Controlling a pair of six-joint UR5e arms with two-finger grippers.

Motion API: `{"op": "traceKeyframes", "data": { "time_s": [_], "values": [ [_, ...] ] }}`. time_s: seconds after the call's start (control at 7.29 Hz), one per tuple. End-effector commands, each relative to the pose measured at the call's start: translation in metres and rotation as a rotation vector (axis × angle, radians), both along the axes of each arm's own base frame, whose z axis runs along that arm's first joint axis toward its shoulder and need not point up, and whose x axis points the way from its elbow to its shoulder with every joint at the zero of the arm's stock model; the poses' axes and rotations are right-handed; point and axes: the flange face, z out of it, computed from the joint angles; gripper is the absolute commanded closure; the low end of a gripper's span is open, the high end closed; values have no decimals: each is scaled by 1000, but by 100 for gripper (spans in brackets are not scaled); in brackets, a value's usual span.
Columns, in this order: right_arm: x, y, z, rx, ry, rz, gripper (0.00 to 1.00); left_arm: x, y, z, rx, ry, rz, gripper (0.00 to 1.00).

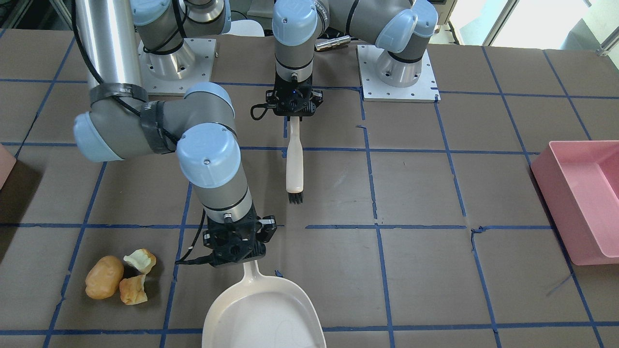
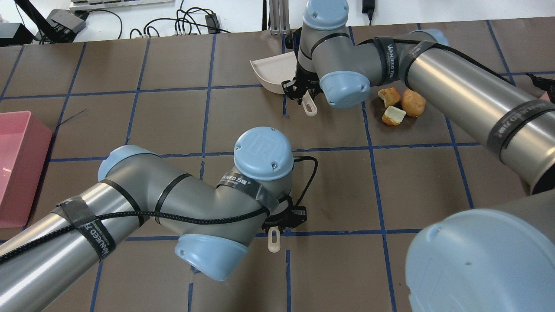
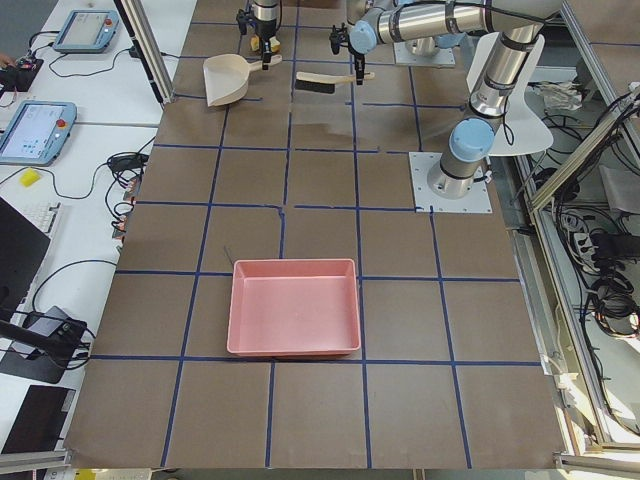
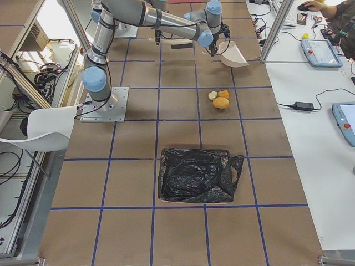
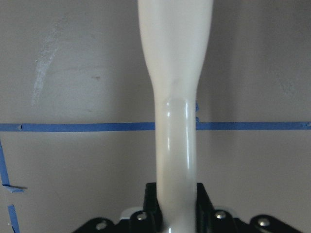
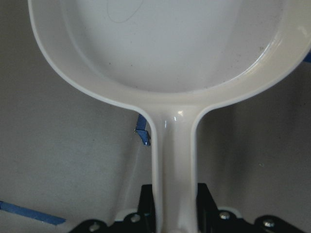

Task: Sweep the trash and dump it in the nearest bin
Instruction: 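Carry the dustpan past the bread with the right gripper while the left raises the brush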

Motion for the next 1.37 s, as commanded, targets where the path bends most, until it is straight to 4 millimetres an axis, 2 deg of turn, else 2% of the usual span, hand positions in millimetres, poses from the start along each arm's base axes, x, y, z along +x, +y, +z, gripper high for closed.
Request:
{"op": "traceKeyframes", "data": {
  "time_s": [0.0, 0.27, 0.41, 0.55, 0.82, 0.96, 1.1, 1.23],
  "values": [
    [-68, -2, 46, -15, 13, -32, 82, 0, 0, 0, -1, 0, 0, 100],
    [-121, 10, 75, 17, 34, -21, 83, 0, 0, 0, -1, 0, 0, 100],
    [-160, 21, 81, 29, 48, 10, 84, -1, 1, 0, 0, 2, -3, 100],
    [-209, 31, 82, 34, 56, 26, 84, -1, -1, -1, -1, 3, 0, 100],
    [-272, 57, 104, 64, 90, 74, 84, -2, 0, -1, -2, 4, -5, 100],
    [-319, 70, 118, 70, 134, 100, 84, -1, -1, 1, -5, 5, 0, 100],
    [-370, 80, 120, 83, 136, 124, 84, -3, -5, 3, -12, 8, 4, 100],
    [-402, 88, 117, 97, 130, 142, 84, -15, -25, 22, -43, 23, 10, 100]
  ]
}}
